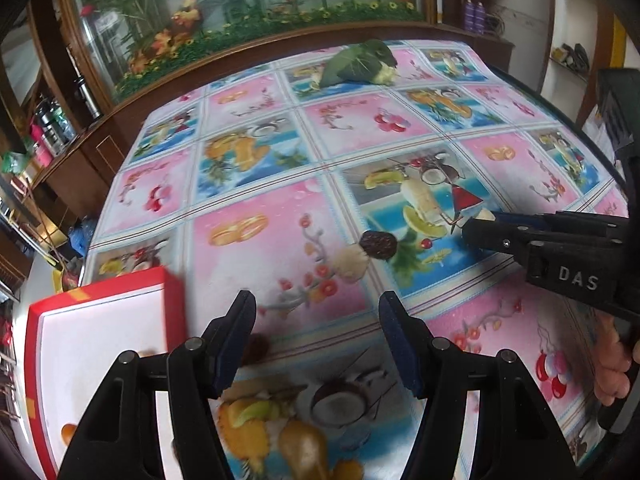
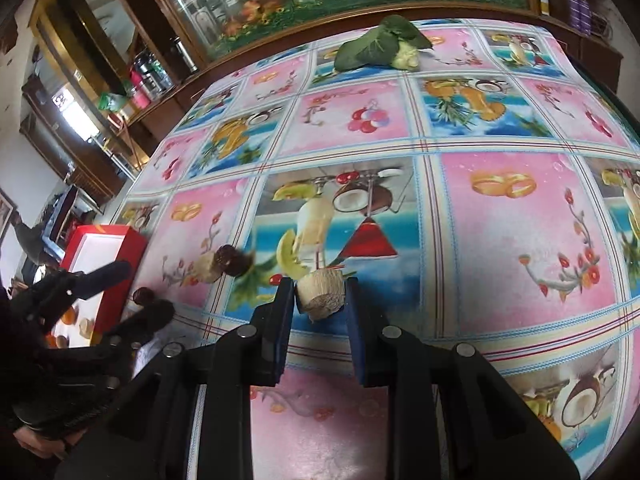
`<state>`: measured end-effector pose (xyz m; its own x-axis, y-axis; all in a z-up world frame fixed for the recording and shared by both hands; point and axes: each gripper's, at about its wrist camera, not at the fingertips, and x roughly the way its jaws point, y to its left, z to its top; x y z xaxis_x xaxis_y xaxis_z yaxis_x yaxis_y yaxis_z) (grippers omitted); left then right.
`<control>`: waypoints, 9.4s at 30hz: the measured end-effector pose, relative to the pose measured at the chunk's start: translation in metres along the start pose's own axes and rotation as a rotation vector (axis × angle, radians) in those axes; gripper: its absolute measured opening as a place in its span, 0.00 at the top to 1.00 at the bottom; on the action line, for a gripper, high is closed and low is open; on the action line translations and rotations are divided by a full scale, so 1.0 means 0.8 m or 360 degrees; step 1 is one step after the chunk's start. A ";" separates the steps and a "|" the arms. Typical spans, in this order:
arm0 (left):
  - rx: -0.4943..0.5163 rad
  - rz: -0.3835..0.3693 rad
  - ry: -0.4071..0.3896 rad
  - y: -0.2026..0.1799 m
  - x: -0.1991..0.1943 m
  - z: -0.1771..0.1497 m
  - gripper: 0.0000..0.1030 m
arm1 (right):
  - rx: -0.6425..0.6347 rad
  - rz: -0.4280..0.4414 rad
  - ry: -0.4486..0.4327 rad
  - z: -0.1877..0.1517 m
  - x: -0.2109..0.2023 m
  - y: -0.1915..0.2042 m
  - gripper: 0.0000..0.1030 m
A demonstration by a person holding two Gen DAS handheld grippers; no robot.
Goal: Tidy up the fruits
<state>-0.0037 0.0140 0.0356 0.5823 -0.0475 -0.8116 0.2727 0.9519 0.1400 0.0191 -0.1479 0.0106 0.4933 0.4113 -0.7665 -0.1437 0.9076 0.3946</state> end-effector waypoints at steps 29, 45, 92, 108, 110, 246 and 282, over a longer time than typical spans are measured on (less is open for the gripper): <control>-0.0112 -0.0117 -0.0037 -0.009 -0.004 0.007 0.78 | 0.0030 0.0034 -0.0038 0.005 -0.007 -0.003 0.73; -0.0395 0.0125 -0.0349 0.067 -0.147 -0.097 0.78 | -0.0070 -0.0045 -0.0341 0.003 -0.033 0.008 0.73; -0.0779 0.0453 -0.0058 0.294 -0.097 -0.202 0.78 | -0.0825 0.0495 0.0163 -0.124 0.057 0.395 0.73; -0.0811 0.0433 0.0068 0.301 -0.089 -0.211 0.50 | -0.0819 0.0475 0.0296 -0.119 0.072 0.395 0.72; -0.0831 0.0438 0.0057 0.301 -0.093 -0.211 0.49 | -0.0798 0.0522 0.0283 -0.114 0.067 0.389 0.72; -0.0560 0.0277 -0.0153 0.277 -0.144 -0.150 0.84 | -0.0538 0.0618 -0.0006 -0.015 0.033 0.312 0.81; -0.0737 0.0658 -0.0146 0.254 -0.167 -0.182 0.38 | -0.0596 0.0466 -0.0007 -0.050 0.043 0.344 0.57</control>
<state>-0.1375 0.2578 0.0897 0.6379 0.3462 -0.6879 -0.3372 0.9286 0.1547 -0.0378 0.1194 0.0728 0.3891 0.6549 -0.6479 -0.5763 0.7217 0.3834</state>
